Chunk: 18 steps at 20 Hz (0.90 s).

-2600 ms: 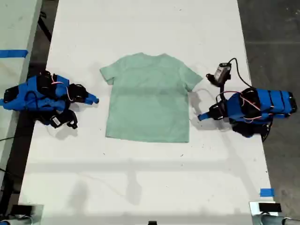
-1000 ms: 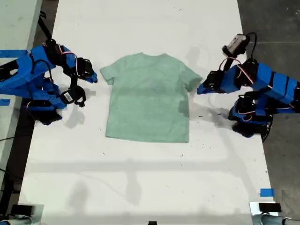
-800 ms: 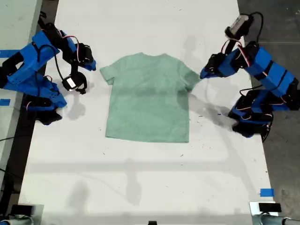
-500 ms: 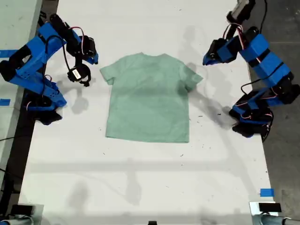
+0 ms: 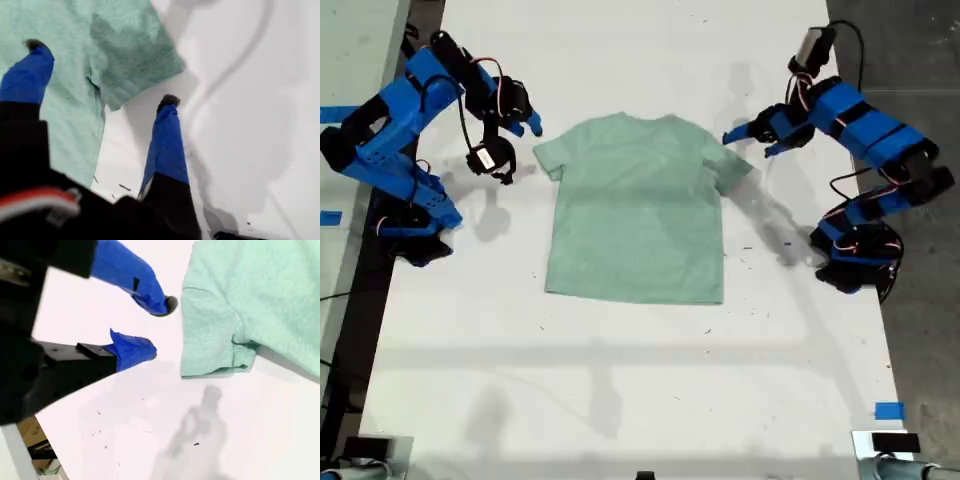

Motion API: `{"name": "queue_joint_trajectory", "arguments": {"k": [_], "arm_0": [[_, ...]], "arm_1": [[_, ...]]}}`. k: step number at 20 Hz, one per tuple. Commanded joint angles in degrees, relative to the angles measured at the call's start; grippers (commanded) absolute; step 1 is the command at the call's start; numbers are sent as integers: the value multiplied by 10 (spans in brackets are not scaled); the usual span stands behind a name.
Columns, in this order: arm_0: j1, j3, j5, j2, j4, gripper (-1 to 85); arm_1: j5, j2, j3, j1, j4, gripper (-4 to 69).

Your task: Fold tshirt

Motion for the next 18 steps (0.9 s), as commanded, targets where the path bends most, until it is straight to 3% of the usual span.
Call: {"name": "queue_joint_trajectory", "arguments": {"k": [1,5,7,9,10,13,18], "arm_0": [[3,0,5,4,-19,89],[6,6,4,-1,-23,89],[8,7,4,-1,-23,88],[9,7,3,-1,-24,87],[10,8,3,-2,-25,87],[13,12,-1,-2,-28,85],[20,25,-7,2,-31,83]], "arm_1": [[-15,-46,12,9,-91,372],[-18,-161,7,7,-156,345],[-18,-202,-8,9,-162,237],[-18,-230,-33,9,-148,44],[-22,-240,-42,9,-142,18],[-24,-238,-60,5,-123,0],[-25,-174,-115,-26,-17,-11]]}}
